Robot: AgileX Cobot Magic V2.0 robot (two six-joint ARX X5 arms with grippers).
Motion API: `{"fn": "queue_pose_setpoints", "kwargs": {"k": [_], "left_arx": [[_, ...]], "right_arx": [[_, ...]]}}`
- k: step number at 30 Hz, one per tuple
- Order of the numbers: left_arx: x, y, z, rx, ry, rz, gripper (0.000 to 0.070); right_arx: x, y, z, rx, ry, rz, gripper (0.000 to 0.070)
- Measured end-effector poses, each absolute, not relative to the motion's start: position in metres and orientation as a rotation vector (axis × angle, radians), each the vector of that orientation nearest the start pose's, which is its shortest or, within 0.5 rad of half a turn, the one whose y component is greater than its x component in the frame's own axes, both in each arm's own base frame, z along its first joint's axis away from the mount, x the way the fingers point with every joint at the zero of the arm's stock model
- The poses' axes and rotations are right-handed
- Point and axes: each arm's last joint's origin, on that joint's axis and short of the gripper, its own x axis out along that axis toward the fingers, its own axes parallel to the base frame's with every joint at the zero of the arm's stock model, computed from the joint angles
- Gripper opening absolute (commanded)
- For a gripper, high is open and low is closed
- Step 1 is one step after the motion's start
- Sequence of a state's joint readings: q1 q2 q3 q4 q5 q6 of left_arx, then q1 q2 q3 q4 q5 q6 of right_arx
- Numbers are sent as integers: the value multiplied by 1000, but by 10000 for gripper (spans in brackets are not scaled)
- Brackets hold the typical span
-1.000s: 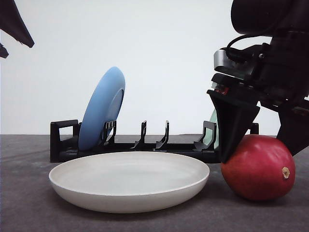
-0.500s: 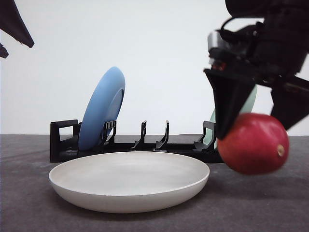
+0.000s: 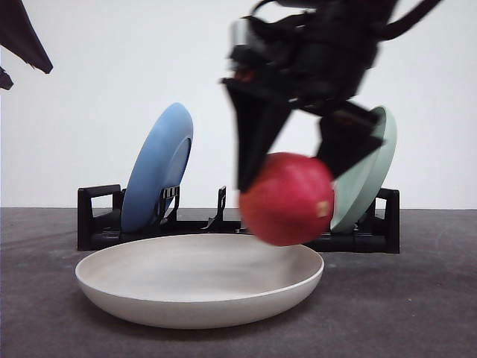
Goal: Place pomegranate in white plate
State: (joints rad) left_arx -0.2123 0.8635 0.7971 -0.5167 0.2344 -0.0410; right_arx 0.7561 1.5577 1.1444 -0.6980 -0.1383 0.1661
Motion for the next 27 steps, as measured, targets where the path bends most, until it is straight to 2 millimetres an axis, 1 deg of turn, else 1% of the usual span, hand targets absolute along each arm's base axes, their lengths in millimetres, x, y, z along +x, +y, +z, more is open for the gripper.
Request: {"fn": "queue_pose_setpoints", "kwargs": {"k": [5, 9, 12, 16, 23, 27], "left_arx": [[172, -44, 295, -46, 597, -422, 348], [172, -44, 295, -46, 597, -422, 348], [172, -44, 295, -46, 597, -422, 348], [172, -44, 295, -46, 597, -422, 348], [172, -44, 295, -46, 597, -422, 348], [172, -44, 295, -46, 597, -422, 348]], "right_arx": [[225, 240, 224, -238, 1135, 753, 524], [226, 252, 211, -250, 1130, 774, 524], [227, 258, 205, -254, 1117, 787, 525], [228, 263, 205, -247, 1089, 801, 525], [227, 263, 204, -250, 1092, 802, 526], [227, 263, 204, -253, 1091, 799, 568]]}}
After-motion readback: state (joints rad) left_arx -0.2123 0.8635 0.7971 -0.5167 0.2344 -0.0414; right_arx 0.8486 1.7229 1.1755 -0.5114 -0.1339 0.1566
